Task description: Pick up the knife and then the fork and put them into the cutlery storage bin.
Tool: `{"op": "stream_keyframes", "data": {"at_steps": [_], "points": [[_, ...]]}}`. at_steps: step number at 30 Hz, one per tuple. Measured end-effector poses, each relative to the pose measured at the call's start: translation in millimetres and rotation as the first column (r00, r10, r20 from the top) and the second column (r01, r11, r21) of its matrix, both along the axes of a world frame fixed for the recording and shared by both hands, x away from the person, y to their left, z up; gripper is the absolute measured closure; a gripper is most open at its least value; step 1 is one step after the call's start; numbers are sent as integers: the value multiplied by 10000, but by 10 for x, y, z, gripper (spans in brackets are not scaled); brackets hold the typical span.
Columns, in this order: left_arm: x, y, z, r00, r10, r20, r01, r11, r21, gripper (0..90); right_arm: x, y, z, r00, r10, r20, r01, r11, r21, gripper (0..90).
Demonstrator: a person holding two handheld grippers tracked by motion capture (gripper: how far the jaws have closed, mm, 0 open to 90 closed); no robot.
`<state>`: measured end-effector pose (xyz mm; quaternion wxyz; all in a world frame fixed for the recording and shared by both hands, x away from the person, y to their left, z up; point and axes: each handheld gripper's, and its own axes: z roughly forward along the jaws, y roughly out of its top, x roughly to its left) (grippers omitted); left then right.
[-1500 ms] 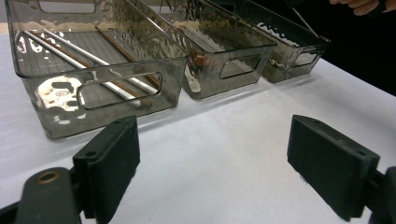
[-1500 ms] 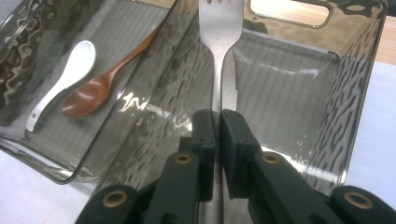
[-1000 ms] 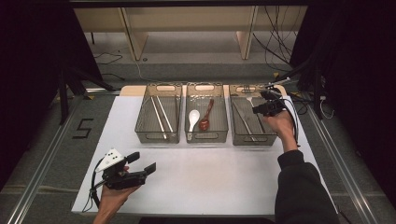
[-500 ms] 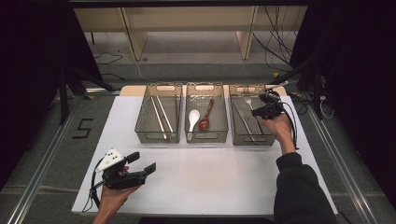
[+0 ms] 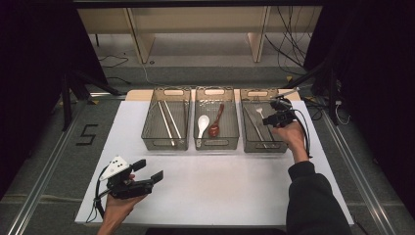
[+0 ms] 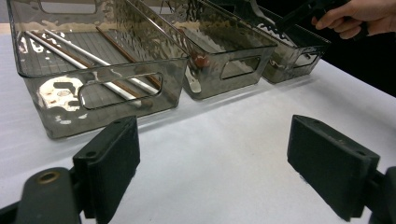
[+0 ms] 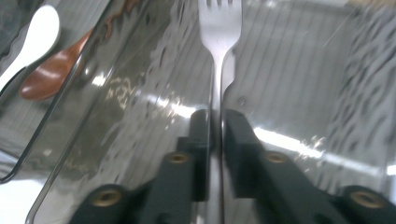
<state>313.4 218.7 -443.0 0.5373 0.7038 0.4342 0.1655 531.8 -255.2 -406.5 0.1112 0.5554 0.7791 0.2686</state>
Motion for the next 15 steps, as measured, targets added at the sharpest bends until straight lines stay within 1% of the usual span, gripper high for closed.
{"op": "stream_keyframes", "data": {"at_steps": [1,2,3,13,15], "points": [[0,-2,0,10000,-4,-4,4,10000,-2,167,6,6,-8,9999,-7,-106,7,10000,-14,718],[-1,-4,1,10000,-6,-9,6,10000,-6,167,5,8,-6,9999,21,-111,-21,10000,-31,709],[0,-3,2,10000,-13,4,13,10000,8,167,3,7,0,9999,63,-89,-63,10000,58,702],[-1,-3,0,10000,-12,-4,12,10000,16,167,-62,-17,90,9997,59,233,-67,9993,354,637],[-2,-4,0,10000,-5,-18,5,10000,-3,167,-95,-19,111,9991,118,404,-136,9989,458,616]]}}
